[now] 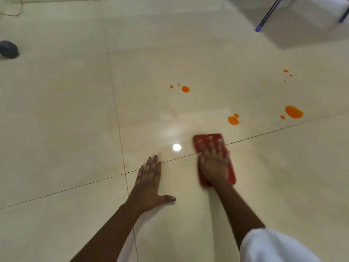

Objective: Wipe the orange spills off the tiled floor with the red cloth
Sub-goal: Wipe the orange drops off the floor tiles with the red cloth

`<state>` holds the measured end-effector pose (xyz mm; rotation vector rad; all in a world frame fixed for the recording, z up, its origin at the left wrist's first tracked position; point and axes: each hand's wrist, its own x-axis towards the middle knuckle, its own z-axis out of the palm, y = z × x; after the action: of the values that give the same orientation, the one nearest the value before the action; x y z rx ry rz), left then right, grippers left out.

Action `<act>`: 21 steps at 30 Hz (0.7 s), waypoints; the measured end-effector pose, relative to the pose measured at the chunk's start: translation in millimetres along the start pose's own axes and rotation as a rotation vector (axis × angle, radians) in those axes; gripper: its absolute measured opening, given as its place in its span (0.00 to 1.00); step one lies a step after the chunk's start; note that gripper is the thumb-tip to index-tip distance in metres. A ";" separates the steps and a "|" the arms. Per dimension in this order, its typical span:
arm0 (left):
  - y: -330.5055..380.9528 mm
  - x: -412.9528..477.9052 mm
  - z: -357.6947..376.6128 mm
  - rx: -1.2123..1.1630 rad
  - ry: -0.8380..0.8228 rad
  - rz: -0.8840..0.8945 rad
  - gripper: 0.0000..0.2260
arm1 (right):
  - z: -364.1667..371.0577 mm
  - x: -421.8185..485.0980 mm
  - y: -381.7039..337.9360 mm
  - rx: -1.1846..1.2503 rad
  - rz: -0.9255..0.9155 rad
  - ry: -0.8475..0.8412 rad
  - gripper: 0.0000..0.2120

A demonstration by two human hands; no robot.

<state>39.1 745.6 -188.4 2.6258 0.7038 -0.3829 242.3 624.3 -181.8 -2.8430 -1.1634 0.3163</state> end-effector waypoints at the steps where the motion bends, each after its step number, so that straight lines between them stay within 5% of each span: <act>1: 6.3 -2.0 2.7 0.004 -0.024 0.018 0.58 | 10.4 -18.9 -9.2 -0.001 -0.148 0.011 0.24; 4: 22.3 -4.0 4.9 0.062 -0.114 0.070 0.57 | 19.5 -89.5 14.9 0.004 -0.408 -0.004 0.24; 9: 38.1 -4.1 -8.0 0.136 -0.222 0.005 0.56 | 1.0 -55.0 45.8 0.064 0.197 0.067 0.24; 12: 48.3 -7.4 -18.1 0.098 -0.246 -0.050 0.48 | 4.8 -72.4 -6.3 0.197 -0.066 0.164 0.22; 14: 53.8 -12.4 -25.1 0.088 -0.291 -0.067 0.44 | 6.7 -92.2 -32.8 0.529 -0.128 0.117 0.16; 19: 60.0 -8.0 -42.3 0.025 -0.302 -0.062 0.37 | -37.4 -63.2 -4.2 1.763 0.535 0.075 0.10; 21: 61.9 8.8 -49.2 0.036 -0.273 -0.021 0.35 | -52.8 -40.9 34.2 2.003 0.642 0.126 0.12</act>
<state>86.8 721.6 -129.4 2.5321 0.6374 -0.7499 248.3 572.8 -127.6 -1.1686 0.3120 0.6977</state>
